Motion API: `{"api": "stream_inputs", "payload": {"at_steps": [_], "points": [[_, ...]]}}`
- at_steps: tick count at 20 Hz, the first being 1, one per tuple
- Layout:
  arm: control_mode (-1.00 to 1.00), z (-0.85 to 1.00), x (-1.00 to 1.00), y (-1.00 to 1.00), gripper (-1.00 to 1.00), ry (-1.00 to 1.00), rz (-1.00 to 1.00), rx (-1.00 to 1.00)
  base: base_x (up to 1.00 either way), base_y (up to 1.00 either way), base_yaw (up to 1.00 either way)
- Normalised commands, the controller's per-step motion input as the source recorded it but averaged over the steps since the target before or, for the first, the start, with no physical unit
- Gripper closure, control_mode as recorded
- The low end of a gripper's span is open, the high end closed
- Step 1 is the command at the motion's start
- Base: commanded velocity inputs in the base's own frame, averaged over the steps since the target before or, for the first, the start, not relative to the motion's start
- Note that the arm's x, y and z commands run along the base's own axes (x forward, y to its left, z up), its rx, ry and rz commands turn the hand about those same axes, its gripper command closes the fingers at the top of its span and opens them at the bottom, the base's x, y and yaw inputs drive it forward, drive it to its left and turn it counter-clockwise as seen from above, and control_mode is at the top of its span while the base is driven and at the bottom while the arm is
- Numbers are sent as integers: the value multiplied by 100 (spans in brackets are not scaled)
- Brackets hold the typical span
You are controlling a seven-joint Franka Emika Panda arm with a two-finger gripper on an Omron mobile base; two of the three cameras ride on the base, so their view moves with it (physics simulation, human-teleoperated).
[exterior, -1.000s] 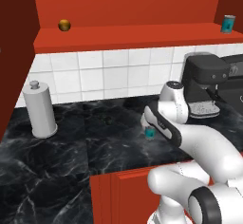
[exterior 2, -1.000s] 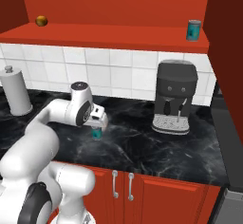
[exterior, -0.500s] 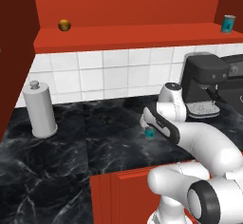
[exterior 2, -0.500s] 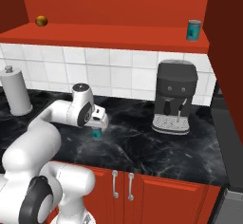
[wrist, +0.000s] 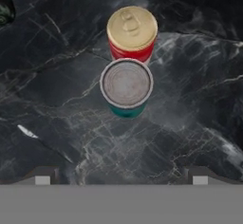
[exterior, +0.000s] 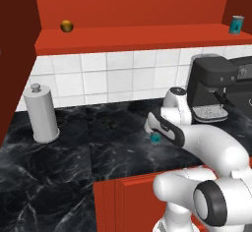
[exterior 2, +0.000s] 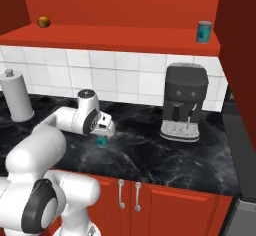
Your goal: Pick the cans from the counter and place them in their designated side in the cabinet.
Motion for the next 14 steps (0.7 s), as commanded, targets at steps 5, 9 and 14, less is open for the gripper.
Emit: {"api": "stream_inputs", "payload": {"at_steps": [5,9,14], "points": [[-100,-8,9,0,-100,0,0,0,0,0,0],[-100,-7,9,0,-100,0,0,0,0,0,0],[-100,-6,10,0,-100,0,0,0,0,0,0]]}}
